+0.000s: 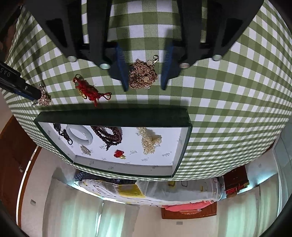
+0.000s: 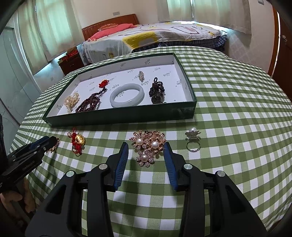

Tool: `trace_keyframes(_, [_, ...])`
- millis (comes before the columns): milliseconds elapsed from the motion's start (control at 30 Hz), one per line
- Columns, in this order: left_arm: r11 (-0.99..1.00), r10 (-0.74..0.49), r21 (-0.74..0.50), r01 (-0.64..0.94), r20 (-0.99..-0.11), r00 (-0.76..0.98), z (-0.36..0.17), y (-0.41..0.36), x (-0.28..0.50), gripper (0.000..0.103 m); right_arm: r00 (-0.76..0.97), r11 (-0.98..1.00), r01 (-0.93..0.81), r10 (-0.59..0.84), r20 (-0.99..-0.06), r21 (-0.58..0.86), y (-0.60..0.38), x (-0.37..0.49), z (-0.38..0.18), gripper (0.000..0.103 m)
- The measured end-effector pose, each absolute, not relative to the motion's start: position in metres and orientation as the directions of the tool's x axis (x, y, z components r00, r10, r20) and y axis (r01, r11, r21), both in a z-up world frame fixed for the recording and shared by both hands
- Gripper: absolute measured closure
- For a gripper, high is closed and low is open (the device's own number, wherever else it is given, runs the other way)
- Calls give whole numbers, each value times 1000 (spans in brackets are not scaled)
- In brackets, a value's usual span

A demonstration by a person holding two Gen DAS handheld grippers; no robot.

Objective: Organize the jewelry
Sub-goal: 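Grasp the gold chain piece with the left gripper while the right moves to the pearl brooch, then grasp the pearl flower brooch with the right gripper while the left holds the chain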

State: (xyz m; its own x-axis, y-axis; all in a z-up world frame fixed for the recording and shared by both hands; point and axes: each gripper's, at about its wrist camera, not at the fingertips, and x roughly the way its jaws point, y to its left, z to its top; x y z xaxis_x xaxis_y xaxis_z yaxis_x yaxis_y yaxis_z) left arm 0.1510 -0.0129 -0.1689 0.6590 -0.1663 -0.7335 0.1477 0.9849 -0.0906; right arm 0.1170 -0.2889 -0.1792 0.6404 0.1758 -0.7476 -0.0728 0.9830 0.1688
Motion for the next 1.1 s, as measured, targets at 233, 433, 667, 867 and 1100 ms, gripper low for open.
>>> trace_keyframes(233, [985, -166, -91, 146, -722, 672, -166, -12, 148, 89, 639, 983, -69, 174, -749, 169, -290, 118, -180, 64])
trace_keyframes(433, [987, -156, -90, 131, -698, 699, -157, -7, 146, 90, 637, 984, -63, 170, -752, 168, -290, 123, -182, 64])
trace_keyframes(667, [987, -157, -92, 130, -696, 701, -156, -7, 144, 90, 637, 986, -52, 157, -755, 161, -290, 128, -185, 63])
trace_keyframes(867, [987, -159, -97, 129, -696, 700, -155, -5, 144, 90, 639, 988, -51, 147, -755, 149, -289, 134, -186, 53])
trace_keyframes(1100, [987, -158, -100, 123, -699, 697, -155, -3, 146, 90, 645, 993, -69, 116, -755, 94, -280, 140, -187, 53])
